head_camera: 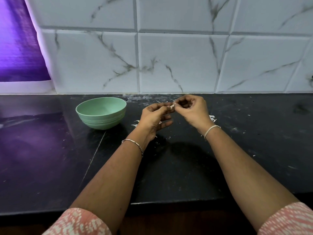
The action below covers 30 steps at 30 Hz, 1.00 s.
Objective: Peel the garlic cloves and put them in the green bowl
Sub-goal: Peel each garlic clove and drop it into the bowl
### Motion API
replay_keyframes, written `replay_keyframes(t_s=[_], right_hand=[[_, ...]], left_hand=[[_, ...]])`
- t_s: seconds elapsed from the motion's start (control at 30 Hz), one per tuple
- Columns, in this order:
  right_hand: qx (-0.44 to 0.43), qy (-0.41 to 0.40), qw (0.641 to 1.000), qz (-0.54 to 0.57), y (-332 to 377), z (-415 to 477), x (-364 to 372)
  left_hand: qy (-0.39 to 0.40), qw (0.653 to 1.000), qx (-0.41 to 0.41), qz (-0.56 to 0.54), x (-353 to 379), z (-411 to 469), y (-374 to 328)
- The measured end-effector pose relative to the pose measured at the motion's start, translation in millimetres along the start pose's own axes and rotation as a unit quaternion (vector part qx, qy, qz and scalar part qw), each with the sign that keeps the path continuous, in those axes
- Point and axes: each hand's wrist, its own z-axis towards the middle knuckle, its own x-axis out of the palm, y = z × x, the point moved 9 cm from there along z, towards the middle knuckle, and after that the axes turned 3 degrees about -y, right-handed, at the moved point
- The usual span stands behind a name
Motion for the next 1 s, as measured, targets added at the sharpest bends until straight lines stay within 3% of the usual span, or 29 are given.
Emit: replay_keyframes(t_s=[0.2,0.4,0.6,0.83,1.0], right_hand=[[0.075,-0.043,0.996,0.037,-22.6,9.8,-21.2],[0.109,-0.077,0.966,-0.223,-50.7,16.6,-70.7],[0.133,-0.024,0.937,-0.322,-79.4,17.7,-69.7],[0.085,-0.084,0.933,-0.339,-53.4,15.8,-72.6],[-0.011,-0.126,0.950,-0.286,-2.8,4.7,-56.6]], left_hand=[[0.016,1.000,-0.007,-0.022,1.6,0.2,0.7],[0.030,0.998,-0.036,-0.031,4.9,1.9,7.5],[0.000,0.999,-0.025,-0.028,-2.9,3.6,5.4],[-0.013,0.999,-0.034,-0.041,-6.7,4.9,4.1],[-0.046,0.998,0.053,0.009,-13.7,3.6,-8.1]])
